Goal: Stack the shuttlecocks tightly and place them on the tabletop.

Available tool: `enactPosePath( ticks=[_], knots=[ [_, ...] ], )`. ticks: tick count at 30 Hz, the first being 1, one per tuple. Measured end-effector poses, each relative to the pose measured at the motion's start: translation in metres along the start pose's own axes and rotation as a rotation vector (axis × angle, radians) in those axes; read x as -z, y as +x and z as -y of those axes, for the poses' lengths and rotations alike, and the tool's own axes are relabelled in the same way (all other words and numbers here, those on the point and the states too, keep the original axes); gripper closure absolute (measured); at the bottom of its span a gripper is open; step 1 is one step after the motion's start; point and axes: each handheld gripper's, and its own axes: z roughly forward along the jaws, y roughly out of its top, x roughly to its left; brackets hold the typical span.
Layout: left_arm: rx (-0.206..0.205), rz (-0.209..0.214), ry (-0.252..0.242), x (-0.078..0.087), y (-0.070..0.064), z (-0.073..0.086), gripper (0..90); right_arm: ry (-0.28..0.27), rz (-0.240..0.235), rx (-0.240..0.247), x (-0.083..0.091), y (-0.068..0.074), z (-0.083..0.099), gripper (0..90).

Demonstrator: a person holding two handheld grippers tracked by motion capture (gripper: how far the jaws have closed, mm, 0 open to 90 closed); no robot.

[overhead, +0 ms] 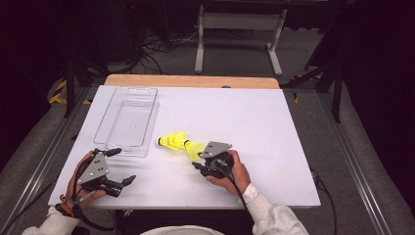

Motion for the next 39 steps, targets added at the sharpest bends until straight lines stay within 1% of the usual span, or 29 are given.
enactPosePath(
  ticks=[1,2,4,6,8,9,11,13,14,18,19,21,23,25,26,32,33,36,39],
  knots=[
    [0.000,0.001,0.001,0.000,0.000,0.000,2.5,0.000,0.000,0.000,0.000,0.000,0.000,60.8],
    [-0.001,0.000,0.002,-0.001,0.000,0.000,2.5,0.010,0.018,-0.011,-0.005,0.001,-0.001,60.8],
    [-0.002,-0.001,0.003,-0.001,0.000,0.000,2.5,0.004,0.006,-0.031,-0.012,0.003,-0.002,60.6],
    [-0.001,0.000,0.002,-0.001,0.000,0.000,2.5,0.016,0.016,-0.018,-0.018,0.006,-0.003,60.6],
    [-0.001,-0.001,0.005,-0.001,0.001,0.000,2.5,0.017,0.016,-0.027,-0.022,0.007,-0.003,61.5],
    [-0.001,-0.002,0.007,-0.001,0.001,0.000,2.6,0.019,0.028,-0.030,-0.024,0.006,-0.003,61.5],
    [-0.002,-0.001,0.007,-0.001,0.000,0.000,2.7,0.013,0.045,-0.034,-0.025,0.005,-0.003,63.7],
    [-0.003,-0.001,0.008,-0.001,0.000,0.000,2.7,0.005,0.053,-0.041,-0.026,0.003,-0.003,63.9],
    [-0.003,-0.001,0.008,-0.001,0.000,0.000,2.6,0.000,0.064,-0.043,-0.026,0.003,-0.003,65.8],
    [-0.009,-0.003,0.013,-0.002,0.000,0.000,2.7,-0.005,0.082,-0.038,-0.028,0.003,-0.004,69.1],
    [-0.010,-0.005,0.016,-0.002,0.000,0.000,2.8,0.000,0.081,-0.032,-0.029,0.003,-0.004,70.8],
    [-0.005,-0.004,0.018,-0.002,0.000,0.000,2.8,0.000,0.078,-0.030,-0.029,0.003,-0.004,71.5],
    [-0.006,-0.006,0.018,-0.002,0.000,0.000,2.8,0.001,0.080,-0.020,-0.030,0.004,-0.004,76.2],
    [-0.007,-0.007,0.019,-0.002,0.000,0.000,2.8,0.006,0.081,-0.020,-0.030,0.004,-0.004,77.7],
    [-0.007,-0.008,0.021,-0.002,0.000,0.000,2.8,0.013,0.086,-0.012,-0.030,0.004,-0.003,78.7],
    [-0.015,-0.010,0.025,-0.002,0.000,0.000,2.9,0.018,0.083,-0.014,-0.028,0.003,-0.003,84.0],
    [-0.021,-0.009,0.026,-0.002,0.000,0.000,2.9,0.019,0.084,-0.014,-0.028,0.004,-0.003,84.9],
    [-0.020,-0.009,0.027,-0.002,0.000,0.000,2.9,0.023,0.091,-0.009,-0.027,0.002,-0.002,87.9],
    [-0.021,-0.008,0.027,-0.002,0.000,0.000,2.9,0.025,0.097,-0.015,-0.025,0.001,-0.002,88.9]
  ],
)
